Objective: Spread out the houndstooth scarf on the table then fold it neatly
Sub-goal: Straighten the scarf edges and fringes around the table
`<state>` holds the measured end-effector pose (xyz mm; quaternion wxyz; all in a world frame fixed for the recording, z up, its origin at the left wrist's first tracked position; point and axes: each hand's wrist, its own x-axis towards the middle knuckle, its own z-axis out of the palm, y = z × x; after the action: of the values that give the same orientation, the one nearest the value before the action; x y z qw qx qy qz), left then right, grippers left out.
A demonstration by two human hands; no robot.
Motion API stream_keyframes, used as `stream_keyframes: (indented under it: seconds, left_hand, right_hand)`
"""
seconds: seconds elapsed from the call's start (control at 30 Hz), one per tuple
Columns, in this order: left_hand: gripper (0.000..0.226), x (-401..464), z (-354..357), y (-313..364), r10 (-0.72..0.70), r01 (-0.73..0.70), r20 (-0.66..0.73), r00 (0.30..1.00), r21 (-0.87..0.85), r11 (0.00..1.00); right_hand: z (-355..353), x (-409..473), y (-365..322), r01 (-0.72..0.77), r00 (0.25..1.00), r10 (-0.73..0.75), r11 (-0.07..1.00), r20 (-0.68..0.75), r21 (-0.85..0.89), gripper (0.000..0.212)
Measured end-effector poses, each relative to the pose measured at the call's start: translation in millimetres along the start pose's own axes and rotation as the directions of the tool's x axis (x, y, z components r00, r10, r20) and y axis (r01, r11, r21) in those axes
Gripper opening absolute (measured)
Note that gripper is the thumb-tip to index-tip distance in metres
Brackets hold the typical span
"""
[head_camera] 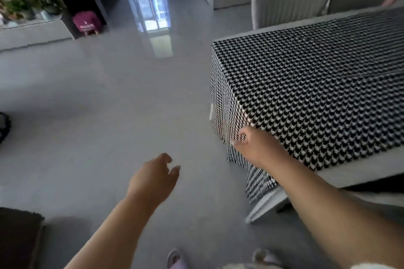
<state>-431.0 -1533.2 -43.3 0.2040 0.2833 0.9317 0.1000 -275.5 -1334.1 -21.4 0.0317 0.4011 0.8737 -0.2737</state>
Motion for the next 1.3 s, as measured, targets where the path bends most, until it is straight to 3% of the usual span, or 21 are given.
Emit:
stream_keyframes:
  seconds: [0.23,0.37,0.53,0.67,0.83,1.0,1.17,1.23,1.3]
  left_hand:
    - [0.039,45.4,40.6,-15.1,0.234,-0.261,0.216,0.948,0.107,0.959]
    - [0.042,53.6,80.6,-1.0,0.299,-0.34,0.337,0.893,0.07,0.938]
    - [0.045,59.7,126.1,20.2,0.371,-0.422,0.41,0.833,0.039,0.906]
    - [0.048,68.3,159.1,26.3,0.396,-0.455,0.442,0.805,0.03,0.89]
    - [0.052,79.4,200.2,31.9,0.394,-0.44,0.464,0.793,-0.011,0.898]
    - [0.059,80.5,218.6,44.5,0.41,-0.441,0.45,0.793,-0.039,0.897]
    - [0.084,65.0,212.3,61.9,0.532,-0.522,0.373,0.76,-0.137,0.842]
    - [0.068,61.6,204.6,67.6,0.58,-0.543,0.294,0.76,-0.203,0.815]
    - [0.028,63.9,190.9,71.9,0.612,-0.558,0.227,0.758,-0.26,0.788]
  right_hand:
    - [88.3,-46.2,20.0,-0.372,0.928,0.368,0.922,0.056,0.11,0.047]
    - [142.1,-62.6,58.9,-0.609,0.793,0.589,0.778,0.157,0.153,0.05]
    - [171.9,-45.6,93.1,-0.751,0.614,0.783,0.544,0.094,0.375,0.059]
    - [191.7,-10.5,113.3,-0.74,0.556,0.827,0.449,0.081,0.5,0.07]
    - [216.7,17.5,136.7,-0.727,0.589,0.805,0.565,-0.069,0.39,0.04]
    - [224.3,4.5,122.9,-0.508,0.7,0.685,0.675,-0.2,0.535,0.036]
    - [203.6,-18.7,84.8,-0.299,0.793,0.578,0.644,-0.192,0.704,0.036]
    - [189.3,-19.5,69.9,-0.193,0.809,0.532,0.643,-0.25,0.741,0.038]
    - [175.0,-19.8,60.1,-0.107,0.803,0.512,0.628,-0.305,0.77,0.037]
